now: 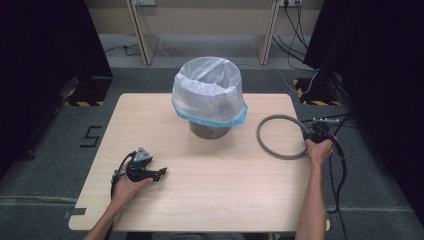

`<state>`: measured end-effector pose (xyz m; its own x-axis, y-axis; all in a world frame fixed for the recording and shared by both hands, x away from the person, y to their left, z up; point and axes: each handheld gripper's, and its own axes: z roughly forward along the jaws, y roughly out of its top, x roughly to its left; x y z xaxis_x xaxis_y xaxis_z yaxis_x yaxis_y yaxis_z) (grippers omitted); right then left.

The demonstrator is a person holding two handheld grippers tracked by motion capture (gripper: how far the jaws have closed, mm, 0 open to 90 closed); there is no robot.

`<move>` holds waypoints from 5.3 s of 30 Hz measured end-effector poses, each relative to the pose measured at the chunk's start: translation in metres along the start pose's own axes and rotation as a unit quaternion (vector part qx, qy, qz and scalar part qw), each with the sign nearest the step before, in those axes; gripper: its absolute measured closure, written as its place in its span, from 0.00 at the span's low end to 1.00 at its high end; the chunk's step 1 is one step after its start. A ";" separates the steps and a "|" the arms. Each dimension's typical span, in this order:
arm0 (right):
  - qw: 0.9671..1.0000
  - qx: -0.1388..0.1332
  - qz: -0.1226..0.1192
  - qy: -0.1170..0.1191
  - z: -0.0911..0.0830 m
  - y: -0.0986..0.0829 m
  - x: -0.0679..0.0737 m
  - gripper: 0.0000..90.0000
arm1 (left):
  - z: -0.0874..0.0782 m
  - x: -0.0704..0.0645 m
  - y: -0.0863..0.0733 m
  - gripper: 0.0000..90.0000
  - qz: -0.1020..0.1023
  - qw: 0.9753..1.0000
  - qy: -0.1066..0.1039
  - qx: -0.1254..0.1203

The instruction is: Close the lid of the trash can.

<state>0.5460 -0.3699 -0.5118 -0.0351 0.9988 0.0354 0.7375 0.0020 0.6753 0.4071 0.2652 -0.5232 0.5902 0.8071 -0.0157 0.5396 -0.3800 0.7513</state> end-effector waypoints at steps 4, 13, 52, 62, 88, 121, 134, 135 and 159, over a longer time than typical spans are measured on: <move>1.000 0.001 0.005 0.002 -0.002 0.002 0.001 0.91 | 0.000 0.000 0.000 0.22 0.000 1.000 0.000 0.000; 0.999 -0.025 0.006 0.048 -0.022 0.020 0.008 0.92 | 0.000 0.000 0.000 0.22 0.000 1.000 0.000 0.000; 0.971 -0.157 -0.036 0.177 -0.193 0.200 0.091 0.93 | 0.000 0.000 0.000 0.22 0.000 1.000 0.001 0.000; 0.965 -0.137 -0.071 0.213 -0.186 0.238 0.170 0.93 | 0.000 0.000 0.000 0.22 0.000 1.000 0.001 0.000; 0.971 -0.064 -0.084 0.214 -0.112 0.251 0.263 0.92 | 0.000 0.000 0.000 0.22 0.000 1.000 0.000 0.000; 0.969 -0.069 -0.169 0.165 -0.095 0.233 0.266 0.92 | 0.000 0.000 0.000 0.22 0.000 1.000 0.000 0.000; 0.967 -0.089 -0.175 0.164 -0.106 0.225 0.266 0.67 | 0.000 0.002 0.001 0.22 0.001 1.000 -0.015 -0.002; 0.966 -0.091 -0.177 0.165 -0.107 0.224 0.265 0.66 | 0.000 0.003 0.001 0.23 0.000 1.000 -0.022 -0.002; 0.961 -0.106 -0.168 0.192 -0.112 0.214 0.247 0.52 | -0.061 0.041 0.208 0.23 -0.046 0.987 -0.094 -0.126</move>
<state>0.6192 -0.1285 -0.2758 -0.5232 0.8517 0.0302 0.4889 0.2709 0.8292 0.5070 0.2466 -0.3276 0.6593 0.7262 -0.1945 0.4429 -0.1661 0.8811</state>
